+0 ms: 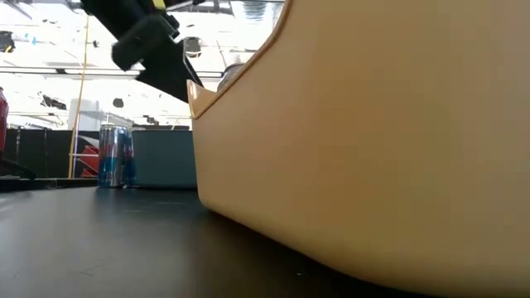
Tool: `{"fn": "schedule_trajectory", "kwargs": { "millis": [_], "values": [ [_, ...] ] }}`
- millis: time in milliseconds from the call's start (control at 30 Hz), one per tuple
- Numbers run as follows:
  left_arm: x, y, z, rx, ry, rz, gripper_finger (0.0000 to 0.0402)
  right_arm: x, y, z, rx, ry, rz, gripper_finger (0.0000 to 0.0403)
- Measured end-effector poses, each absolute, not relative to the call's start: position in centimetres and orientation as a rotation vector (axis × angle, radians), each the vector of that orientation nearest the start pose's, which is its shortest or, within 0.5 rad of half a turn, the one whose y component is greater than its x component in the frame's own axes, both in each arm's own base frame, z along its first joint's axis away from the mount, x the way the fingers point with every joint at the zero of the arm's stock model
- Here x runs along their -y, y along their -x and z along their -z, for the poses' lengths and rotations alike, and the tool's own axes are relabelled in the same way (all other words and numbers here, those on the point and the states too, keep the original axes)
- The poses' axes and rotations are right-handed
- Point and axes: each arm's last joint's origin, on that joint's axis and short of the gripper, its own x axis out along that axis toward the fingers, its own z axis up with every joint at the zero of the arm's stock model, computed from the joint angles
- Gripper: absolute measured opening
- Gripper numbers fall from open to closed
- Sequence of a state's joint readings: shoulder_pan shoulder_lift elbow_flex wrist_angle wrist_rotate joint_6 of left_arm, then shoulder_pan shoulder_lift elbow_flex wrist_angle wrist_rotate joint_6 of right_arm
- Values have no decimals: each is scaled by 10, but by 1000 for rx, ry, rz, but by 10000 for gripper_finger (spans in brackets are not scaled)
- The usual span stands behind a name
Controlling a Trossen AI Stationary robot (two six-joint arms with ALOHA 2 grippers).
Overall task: Sort soda cans
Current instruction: Adjust the blue white soda can in the yellow bin
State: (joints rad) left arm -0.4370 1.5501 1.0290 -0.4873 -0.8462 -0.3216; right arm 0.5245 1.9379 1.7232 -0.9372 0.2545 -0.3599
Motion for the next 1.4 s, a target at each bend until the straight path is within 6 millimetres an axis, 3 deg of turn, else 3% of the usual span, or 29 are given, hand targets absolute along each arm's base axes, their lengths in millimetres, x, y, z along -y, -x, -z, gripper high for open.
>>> {"fn": "schedule_trajectory", "kwargs": {
  "millis": [100, 200, 433, 667, 833, 1033, 1400],
  "values": [
    [102, -286, -224, -736, -325, -522, 368, -196, -352, -289, -982, 773, -398, 310],
    [98, -287, -225, -733, -357, -557, 368, -194, -351, -294, -976, 762, -410, 310],
    [82, -288, -230, -736, -405, -625, 368, -195, -357, -283, -994, 766, -496, 301],
    [69, -273, -260, -674, -355, -651, 368, -196, -367, -258, -1058, 772, -633, 295],
    [72, -249, -286, -600, -292, -622, 368, -199, -372, -232, -1114, 911, -744, 295],
    [84, -227, -297, -565, -216, -571, 368, -201, -378, -209, -1124, 1068, -841, 291],
    [120, -206, -292, -601, -209, -386, 368, -202, -387, -210, -1013, 1159, -855, 290]
  ]
}}
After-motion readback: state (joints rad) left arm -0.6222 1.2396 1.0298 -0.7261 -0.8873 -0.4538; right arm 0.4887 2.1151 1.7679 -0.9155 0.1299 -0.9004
